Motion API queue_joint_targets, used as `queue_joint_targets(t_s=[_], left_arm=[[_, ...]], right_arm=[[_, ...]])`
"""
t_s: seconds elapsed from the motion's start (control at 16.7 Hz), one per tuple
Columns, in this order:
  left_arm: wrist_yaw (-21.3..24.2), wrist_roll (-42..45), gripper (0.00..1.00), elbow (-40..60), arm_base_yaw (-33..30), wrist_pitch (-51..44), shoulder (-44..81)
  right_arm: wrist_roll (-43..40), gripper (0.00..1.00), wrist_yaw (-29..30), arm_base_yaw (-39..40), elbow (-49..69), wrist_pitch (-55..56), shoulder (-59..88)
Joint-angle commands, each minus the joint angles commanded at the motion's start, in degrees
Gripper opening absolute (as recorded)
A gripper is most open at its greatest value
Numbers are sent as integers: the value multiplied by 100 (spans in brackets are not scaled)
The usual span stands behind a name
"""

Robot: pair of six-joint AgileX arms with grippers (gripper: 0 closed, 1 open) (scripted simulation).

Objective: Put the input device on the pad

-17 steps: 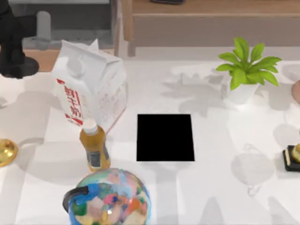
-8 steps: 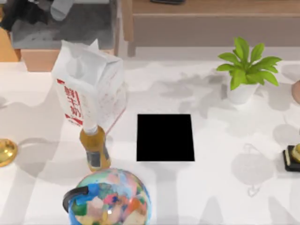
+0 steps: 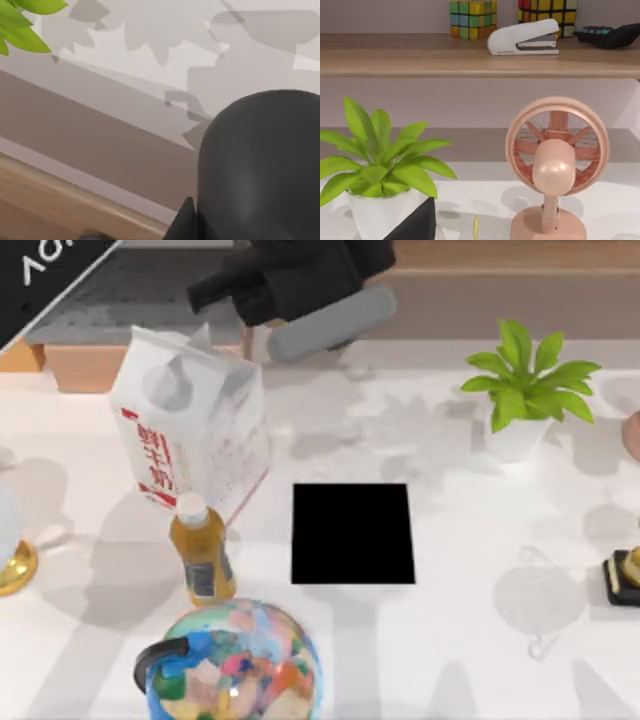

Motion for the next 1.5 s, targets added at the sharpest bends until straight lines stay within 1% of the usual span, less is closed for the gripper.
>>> queue_joint_targets(t_s=[0.18, 0.3, 0.54, 0.9, 1.5], left_arm=[[0, 598, 0, -268, -525, -45, 466], [23, 859, 0, -498, -667, -136, 810], [88, 1110, 0, -814, -660, -304, 1245], [88, 1116, 0, -813, -660, -291, 1252], [79, 1105, 0, -1232, -669, 184, 1287]], right_arm=[[0, 100, 0, 0, 0, 0, 0], [0, 100, 0, 0, 0, 0, 0], [0, 100, 0, 0, 0, 0, 0], [0, 100, 0, 0, 0, 0, 0], [0, 100, 0, 0, 0, 0, 0]])
